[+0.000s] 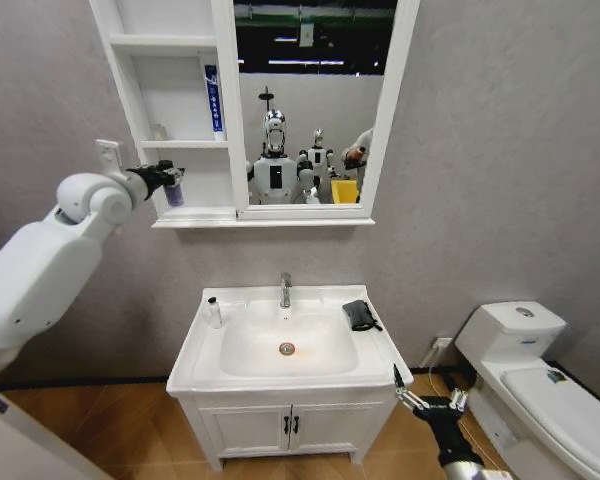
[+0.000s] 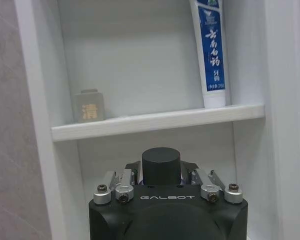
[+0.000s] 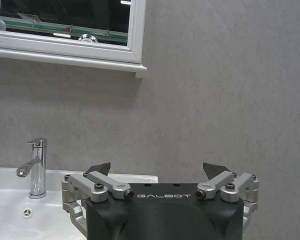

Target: Move facial cleanser and shampoo from washbasin to cabinet, then wipe washbasin with towel.

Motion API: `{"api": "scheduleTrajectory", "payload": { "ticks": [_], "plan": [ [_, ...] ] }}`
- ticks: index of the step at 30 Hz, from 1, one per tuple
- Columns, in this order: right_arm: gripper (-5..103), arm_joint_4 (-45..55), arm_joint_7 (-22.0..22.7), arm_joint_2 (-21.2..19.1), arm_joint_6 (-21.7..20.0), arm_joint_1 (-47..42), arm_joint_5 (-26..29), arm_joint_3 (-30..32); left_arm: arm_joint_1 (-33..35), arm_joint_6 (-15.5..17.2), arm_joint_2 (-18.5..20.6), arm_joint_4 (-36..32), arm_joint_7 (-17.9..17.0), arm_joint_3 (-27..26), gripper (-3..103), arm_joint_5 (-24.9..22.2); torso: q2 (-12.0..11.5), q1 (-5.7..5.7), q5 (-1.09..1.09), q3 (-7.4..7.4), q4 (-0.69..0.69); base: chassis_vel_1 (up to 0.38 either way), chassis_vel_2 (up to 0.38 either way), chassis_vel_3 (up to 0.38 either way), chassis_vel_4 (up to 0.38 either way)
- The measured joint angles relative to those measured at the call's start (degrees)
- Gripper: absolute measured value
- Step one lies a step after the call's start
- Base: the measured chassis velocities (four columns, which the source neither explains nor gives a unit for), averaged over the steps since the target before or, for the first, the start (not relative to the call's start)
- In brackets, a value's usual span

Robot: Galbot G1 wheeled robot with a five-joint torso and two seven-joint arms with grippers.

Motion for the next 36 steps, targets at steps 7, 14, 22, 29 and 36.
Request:
{"api": "scheduleTrajectory", "payload": {
  "ticks": [7,14,22,29,36],
  "plan": [
    [100,-0.9,0.1,-0.3,0.1,0.9,1.1,0.5,-4.5,0.9,-6.7,10.6,-0.2,4.9,43,2.4,0.0,0.01,0.01,0.01,0.00,0.000,0.000,0.000,0.000],
    [100,-2.5,0.1,-0.7,0.4,1.7,2.5,1.5,-4.6,-0.2,-10.8,17.0,1.0,5.0,43,8.2,0.0,0.00,-0.02,0.00,0.02,0.000,0.000,0.000,0.000],
    [100,-2.9,0.3,-0.7,0.4,2.2,2.6,1.1,-4.8,-1.1,-11.9,20.7,2.2,3.4,43,12.6,0.0,0.00,-0.01,0.00,0.03,0.000,0.000,0.000,0.000],
    [100,-2.9,0.4,-0.7,0.2,2.1,2.3,1.1,-3.5,-1.7,-11.5,22.0,2.9,2.0,43,13.6,0.0,0.00,-0.02,0.00,0.03,0.000,0.000,0.000,0.000],
    [100,-2.7,0.4,-0.9,0.2,1.9,2.2,1.3,-2.6,-1.4,-11.8,21.7,1.6,0.5,52,12.9,0.0,0.00,-0.02,0.00,0.01,0.000,0.000,0.000,0.000]
  ]
}}
